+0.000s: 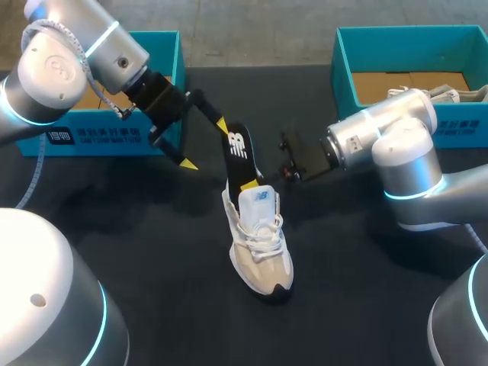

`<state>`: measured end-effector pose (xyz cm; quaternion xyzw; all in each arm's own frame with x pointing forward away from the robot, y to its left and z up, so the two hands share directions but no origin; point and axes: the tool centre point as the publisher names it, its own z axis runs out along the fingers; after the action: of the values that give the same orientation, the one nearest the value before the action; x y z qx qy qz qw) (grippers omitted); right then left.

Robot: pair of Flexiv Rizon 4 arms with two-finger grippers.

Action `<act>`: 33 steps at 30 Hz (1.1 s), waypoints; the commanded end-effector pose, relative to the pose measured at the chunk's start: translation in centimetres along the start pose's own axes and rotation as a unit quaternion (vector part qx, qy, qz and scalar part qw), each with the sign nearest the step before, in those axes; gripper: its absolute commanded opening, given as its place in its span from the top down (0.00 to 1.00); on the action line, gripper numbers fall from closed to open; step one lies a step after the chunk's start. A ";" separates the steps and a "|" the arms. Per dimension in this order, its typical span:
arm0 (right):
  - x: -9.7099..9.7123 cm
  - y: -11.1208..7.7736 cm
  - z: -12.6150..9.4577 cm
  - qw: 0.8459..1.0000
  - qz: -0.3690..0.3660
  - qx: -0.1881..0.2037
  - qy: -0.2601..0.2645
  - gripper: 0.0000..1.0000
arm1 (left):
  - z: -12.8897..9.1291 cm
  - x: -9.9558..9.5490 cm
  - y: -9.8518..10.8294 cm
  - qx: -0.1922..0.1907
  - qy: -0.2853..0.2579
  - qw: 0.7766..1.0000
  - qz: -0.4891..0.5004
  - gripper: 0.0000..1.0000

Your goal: Take the shoe out of the shoebox, open the shoe tongue, remove and reinsert the insole, then place the shoe into the shoebox

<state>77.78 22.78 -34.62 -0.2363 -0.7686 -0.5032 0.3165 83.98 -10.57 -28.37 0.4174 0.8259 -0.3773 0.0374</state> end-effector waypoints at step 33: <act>0.1 1.4 0.4 1.000 -0.012 0.027 -0.007 1.00 | -0.5 1.1 0.2 0.003 -0.002 1.000 0.002 0.00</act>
<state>78.50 23.41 -33.32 -0.2220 -0.7869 -0.4866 0.3079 83.69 -9.49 -28.56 0.4180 0.8238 -0.3810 0.0370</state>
